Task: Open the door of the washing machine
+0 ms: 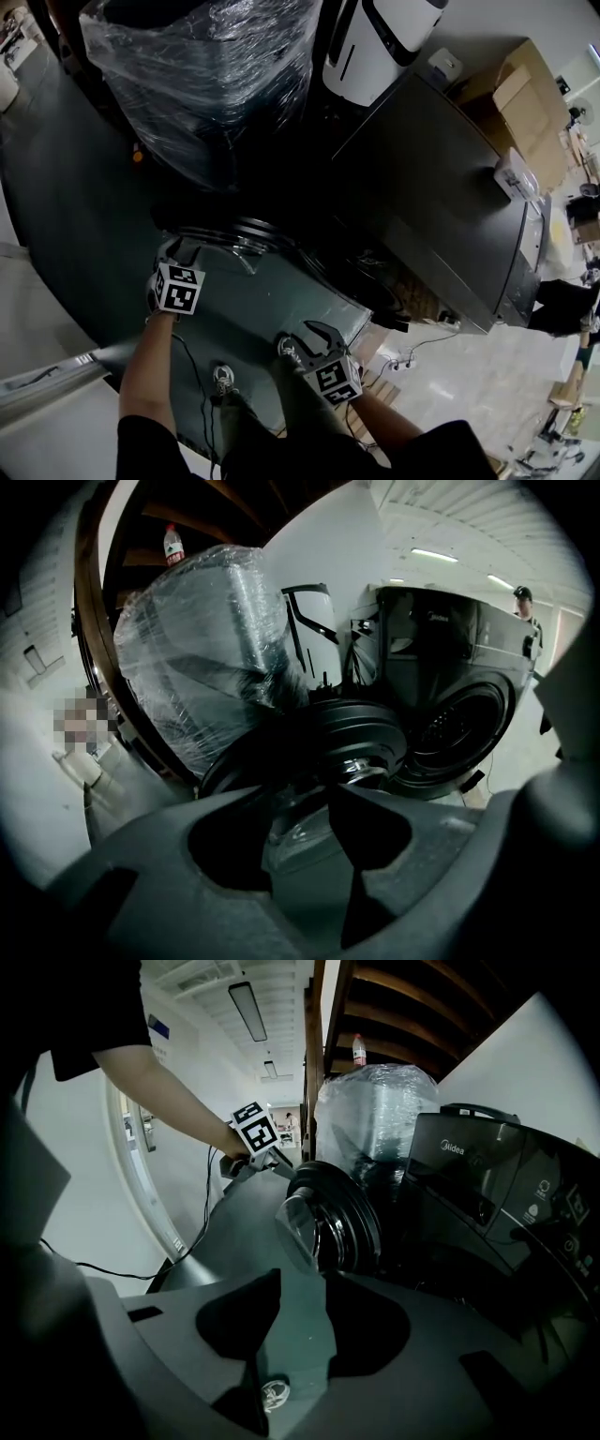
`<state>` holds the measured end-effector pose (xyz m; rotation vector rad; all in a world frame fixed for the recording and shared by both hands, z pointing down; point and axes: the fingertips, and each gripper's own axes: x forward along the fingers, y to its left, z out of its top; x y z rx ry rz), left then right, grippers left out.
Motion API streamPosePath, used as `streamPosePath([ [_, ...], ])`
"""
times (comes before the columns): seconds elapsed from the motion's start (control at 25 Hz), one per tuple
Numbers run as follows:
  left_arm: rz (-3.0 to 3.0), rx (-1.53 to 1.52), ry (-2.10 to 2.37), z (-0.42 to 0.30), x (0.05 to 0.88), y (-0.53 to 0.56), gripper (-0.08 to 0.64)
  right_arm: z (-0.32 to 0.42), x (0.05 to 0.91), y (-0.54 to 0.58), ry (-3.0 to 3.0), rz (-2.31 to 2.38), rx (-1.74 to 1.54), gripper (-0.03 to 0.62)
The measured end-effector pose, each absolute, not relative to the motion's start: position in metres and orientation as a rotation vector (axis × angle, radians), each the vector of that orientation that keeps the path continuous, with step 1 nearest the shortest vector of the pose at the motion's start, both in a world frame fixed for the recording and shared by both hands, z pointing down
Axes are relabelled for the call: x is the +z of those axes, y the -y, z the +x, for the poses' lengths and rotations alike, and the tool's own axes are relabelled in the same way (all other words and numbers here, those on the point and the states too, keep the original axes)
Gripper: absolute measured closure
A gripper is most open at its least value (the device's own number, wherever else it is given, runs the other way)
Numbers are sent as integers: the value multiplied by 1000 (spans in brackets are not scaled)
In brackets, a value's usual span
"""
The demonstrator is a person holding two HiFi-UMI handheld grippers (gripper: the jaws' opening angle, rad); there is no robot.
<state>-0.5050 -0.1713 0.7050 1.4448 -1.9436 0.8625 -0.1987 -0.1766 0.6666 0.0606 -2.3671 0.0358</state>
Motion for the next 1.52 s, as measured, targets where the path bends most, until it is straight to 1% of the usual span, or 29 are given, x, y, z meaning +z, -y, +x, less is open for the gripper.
streamPosePath([
  [0.2, 1501, 770, 2036, -488, 666, 170, 404, -199, 655, 172, 2388, 102, 37, 437],
  [0.4, 1570, 721, 2119, -467, 622, 155, 492, -202, 630, 158, 2422, 184, 50, 446],
  [0.56, 1611, 659, 2169, -449, 587, 135, 523, -202, 608, 143, 2437, 279, 43, 473],
  [0.72, 1642, 589, 2169, -425, 566, 105, 537, -202, 590, 126, 2467, 355, 11, 536],
  [0.92, 1700, 557, 2150, -395, 540, 59, 541, -199, 563, 101, 2494, 418, -15, 588],
  [1.24, 1798, 548, 2119, -365, 509, -9, 541, -193, 522, 58, 2573, 543, 7, 589],
  [1.52, 1836, 438, 2145, -351, 484, -48, 541, -188, 500, 17, 2608, 564, -6, 589],
])
